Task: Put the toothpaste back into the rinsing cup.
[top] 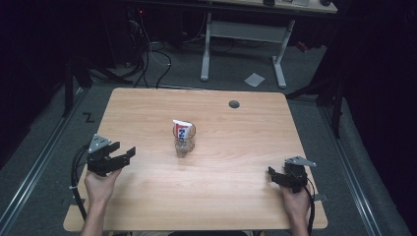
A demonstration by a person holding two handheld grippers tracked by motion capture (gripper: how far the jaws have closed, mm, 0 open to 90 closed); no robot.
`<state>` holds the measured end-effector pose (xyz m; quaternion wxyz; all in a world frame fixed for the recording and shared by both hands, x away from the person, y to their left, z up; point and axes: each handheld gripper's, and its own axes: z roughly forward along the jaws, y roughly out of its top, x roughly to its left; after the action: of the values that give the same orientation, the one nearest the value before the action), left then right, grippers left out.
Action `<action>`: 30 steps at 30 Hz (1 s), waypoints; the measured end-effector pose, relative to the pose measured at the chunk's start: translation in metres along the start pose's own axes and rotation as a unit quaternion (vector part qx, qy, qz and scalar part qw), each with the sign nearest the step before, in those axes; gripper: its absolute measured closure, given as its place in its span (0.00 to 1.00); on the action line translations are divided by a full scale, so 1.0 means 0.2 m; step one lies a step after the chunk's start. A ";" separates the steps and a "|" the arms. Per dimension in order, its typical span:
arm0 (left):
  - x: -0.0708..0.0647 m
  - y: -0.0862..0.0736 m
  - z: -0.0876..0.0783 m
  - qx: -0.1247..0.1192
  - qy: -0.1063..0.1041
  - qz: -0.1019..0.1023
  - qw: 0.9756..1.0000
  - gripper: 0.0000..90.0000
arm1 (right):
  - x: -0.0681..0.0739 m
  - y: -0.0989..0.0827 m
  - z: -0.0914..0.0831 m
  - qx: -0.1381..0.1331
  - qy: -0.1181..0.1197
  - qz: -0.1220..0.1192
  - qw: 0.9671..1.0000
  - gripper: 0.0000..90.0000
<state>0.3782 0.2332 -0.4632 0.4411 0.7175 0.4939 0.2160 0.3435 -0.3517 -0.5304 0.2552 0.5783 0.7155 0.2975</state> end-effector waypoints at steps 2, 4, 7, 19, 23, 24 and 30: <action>0.00 -0.01 0.00 0.000 0.000 -0.003 1.000 0.38 | 0.00 0.00 0.00 0.000 0.000 0.000 1.000 0.31; 0.00 -0.02 0.00 0.002 0.000 -0.003 1.000 0.38 | 0.00 0.00 0.00 0.000 0.000 0.000 1.000 0.31; 0.00 -0.04 0.01 0.004 0.001 -0.005 1.000 0.38 | 0.00 0.00 0.00 0.000 0.000 0.000 1.000 0.31; -0.01 -0.09 0.04 0.018 0.003 -0.007 1.000 0.38 | 0.00 0.00 0.00 0.000 0.000 0.000 1.000 0.31; -0.01 -0.10 0.05 0.018 0.002 -0.011 1.000 0.38 | 0.00 0.00 0.00 0.000 0.000 0.000 1.000 0.31; -0.01 -0.11 0.05 0.020 0.003 -0.009 1.000 0.38 | 0.00 0.00 0.00 0.000 0.000 0.000 1.000 0.31; -0.01 -0.13 0.07 0.026 0.006 -0.012 1.000 0.38 | 0.00 0.00 0.00 0.000 0.000 0.000 1.000 0.31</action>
<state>0.3739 0.2288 -0.4931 0.4222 0.7216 0.5102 0.2021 0.3435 -0.3517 -0.5304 0.2549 0.5784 0.7155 0.2976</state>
